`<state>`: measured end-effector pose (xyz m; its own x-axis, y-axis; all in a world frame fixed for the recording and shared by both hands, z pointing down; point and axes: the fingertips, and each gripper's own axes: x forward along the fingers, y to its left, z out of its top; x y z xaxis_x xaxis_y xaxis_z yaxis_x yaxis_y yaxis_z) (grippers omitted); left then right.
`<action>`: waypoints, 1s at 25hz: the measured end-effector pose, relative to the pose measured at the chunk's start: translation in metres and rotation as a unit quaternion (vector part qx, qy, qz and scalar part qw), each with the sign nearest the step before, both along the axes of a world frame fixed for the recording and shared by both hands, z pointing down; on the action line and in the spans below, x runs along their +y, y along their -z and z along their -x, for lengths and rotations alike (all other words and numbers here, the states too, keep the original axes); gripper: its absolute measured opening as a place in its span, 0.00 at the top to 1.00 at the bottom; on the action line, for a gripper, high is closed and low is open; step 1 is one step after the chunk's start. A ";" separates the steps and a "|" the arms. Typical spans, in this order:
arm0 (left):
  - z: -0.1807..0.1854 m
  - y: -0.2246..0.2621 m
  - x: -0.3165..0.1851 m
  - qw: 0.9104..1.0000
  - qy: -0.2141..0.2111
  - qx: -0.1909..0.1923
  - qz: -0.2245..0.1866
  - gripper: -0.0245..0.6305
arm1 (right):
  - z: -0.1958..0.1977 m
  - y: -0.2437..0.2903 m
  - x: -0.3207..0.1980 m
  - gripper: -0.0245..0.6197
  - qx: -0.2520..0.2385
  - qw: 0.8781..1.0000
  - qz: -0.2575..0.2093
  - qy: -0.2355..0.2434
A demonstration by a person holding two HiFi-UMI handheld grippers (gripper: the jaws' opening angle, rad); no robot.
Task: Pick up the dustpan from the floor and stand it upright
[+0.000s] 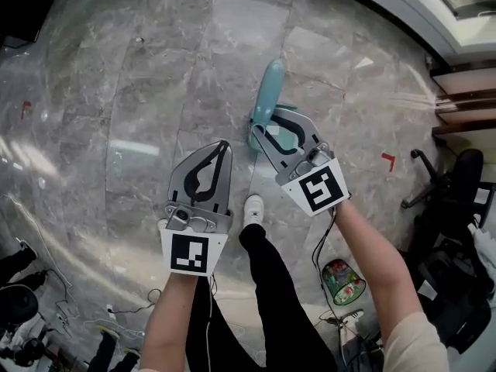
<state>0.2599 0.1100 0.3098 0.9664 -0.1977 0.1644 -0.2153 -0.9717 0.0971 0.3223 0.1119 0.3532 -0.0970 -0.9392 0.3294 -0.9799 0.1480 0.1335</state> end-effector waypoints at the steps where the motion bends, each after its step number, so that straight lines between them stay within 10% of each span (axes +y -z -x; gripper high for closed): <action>1: -0.011 0.001 0.008 1.000 -0.009 -0.005 -0.004 0.95 | -0.008 0.002 0.007 0.82 -0.003 1.000 0.000 -0.002; 25: -0.045 0.032 0.039 1.000 0.000 -0.003 -0.015 0.95 | -0.043 0.041 0.055 0.82 -0.069 0.993 -0.045 -0.089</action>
